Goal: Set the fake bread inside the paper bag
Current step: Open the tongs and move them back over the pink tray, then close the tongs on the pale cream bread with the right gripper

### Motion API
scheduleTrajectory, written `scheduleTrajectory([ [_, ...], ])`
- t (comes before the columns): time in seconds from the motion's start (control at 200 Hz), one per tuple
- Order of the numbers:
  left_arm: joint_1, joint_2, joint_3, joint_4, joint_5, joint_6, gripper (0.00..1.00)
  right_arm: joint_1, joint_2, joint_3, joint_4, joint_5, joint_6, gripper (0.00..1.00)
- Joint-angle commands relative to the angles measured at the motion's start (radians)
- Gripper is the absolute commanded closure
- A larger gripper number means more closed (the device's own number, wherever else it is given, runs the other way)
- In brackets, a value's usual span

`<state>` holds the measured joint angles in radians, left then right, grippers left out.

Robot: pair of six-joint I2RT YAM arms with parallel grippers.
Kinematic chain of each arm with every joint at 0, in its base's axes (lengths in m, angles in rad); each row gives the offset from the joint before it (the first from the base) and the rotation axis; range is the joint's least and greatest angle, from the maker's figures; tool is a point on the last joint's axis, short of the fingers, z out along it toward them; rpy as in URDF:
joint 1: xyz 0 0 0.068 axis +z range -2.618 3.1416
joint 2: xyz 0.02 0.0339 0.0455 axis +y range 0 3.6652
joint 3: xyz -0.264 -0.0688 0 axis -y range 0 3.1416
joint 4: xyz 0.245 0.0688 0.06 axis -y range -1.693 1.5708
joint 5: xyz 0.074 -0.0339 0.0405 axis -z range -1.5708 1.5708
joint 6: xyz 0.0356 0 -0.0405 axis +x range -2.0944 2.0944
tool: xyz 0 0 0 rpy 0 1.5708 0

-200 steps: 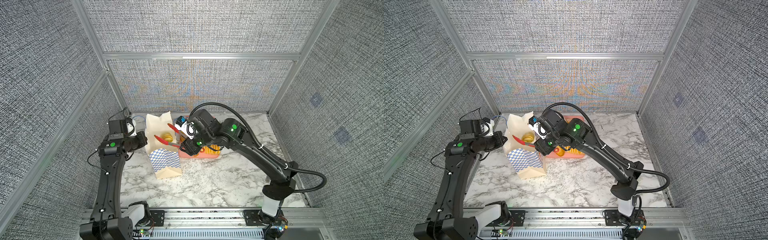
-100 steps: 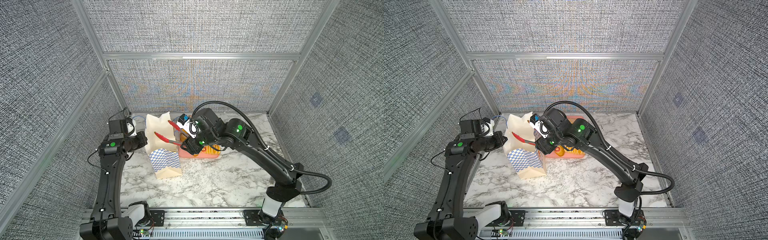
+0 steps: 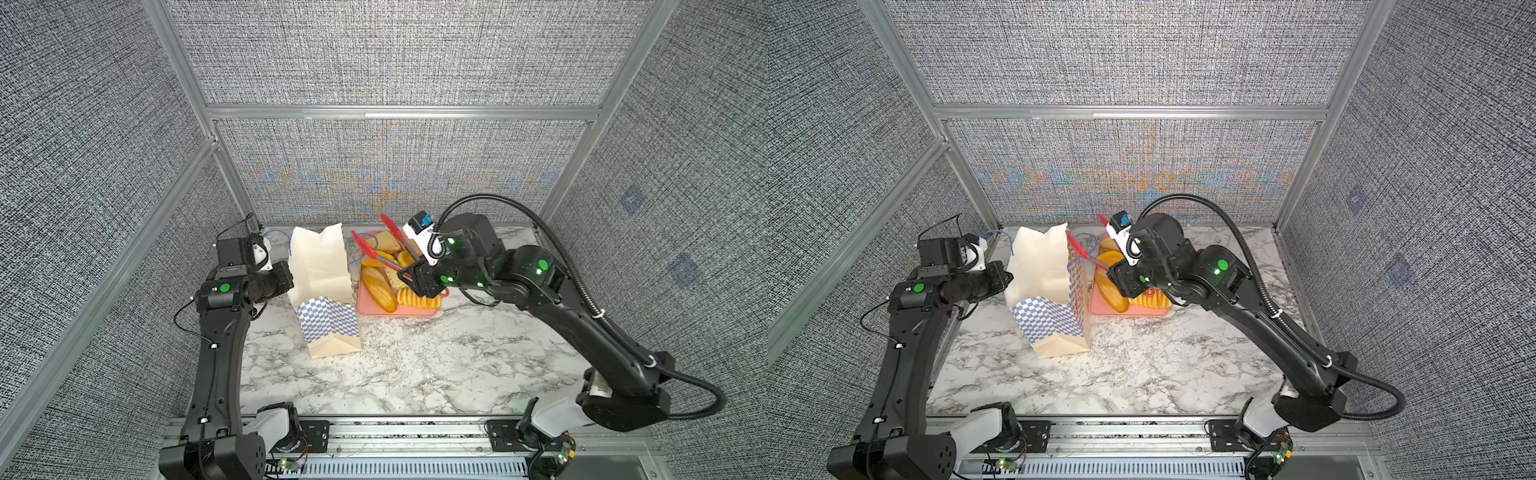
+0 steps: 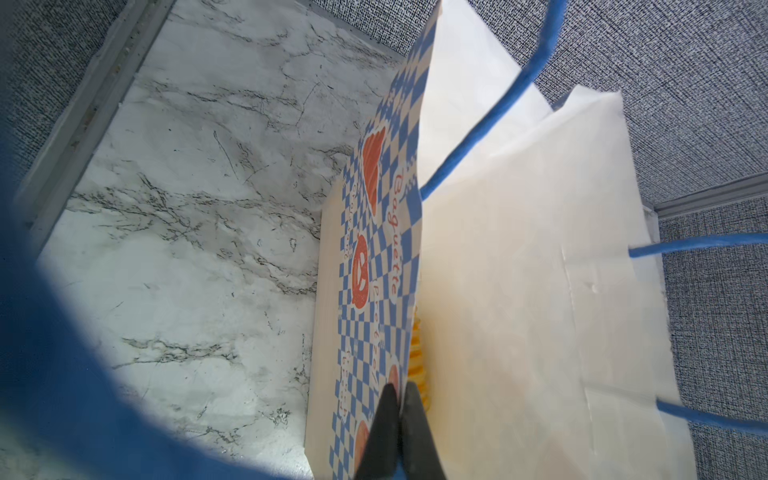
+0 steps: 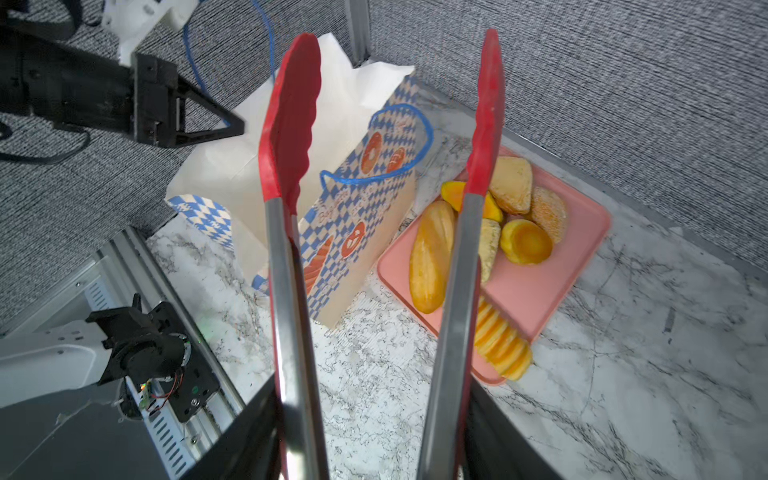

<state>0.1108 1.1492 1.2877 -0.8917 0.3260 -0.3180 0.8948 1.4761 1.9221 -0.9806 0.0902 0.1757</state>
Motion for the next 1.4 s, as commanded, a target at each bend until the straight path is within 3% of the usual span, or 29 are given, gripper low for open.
scheduleTrajectory([
  [0.0, 0.000, 0.003, 0.010, 0.012, -0.021, 0.012, 0.98, -0.070, -0.051, -0.074, 0.076, -0.040, 0.065, 0.38],
  [0.12, 0.000, 0.011, 0.010, 0.010, -0.016, 0.011, 0.94, -0.187, -0.101, -0.200, 0.109, -0.123, 0.127, 0.38],
  [0.365, 0.000, 0.001, -0.004, 0.012, -0.018, 0.012, 0.58, -0.342, -0.119, -0.419, 0.196, -0.249, 0.195, 0.38],
  [0.545, 0.000, -0.003, -0.008, 0.009, -0.019, 0.015, 0.39, -0.392, -0.073, -0.507, 0.256, -0.328, 0.221, 0.39],
  [0.85, 0.000, -0.011, -0.028, 0.020, -0.013, 0.012, 0.39, -0.409, 0.060, -0.504, 0.270, -0.425, 0.211, 0.41],
  [1.391, 0.000, -0.022, -0.050, 0.028, -0.005, 0.003, 0.43, -0.418, 0.251, -0.456, 0.247, -0.492, 0.154, 0.44],
])
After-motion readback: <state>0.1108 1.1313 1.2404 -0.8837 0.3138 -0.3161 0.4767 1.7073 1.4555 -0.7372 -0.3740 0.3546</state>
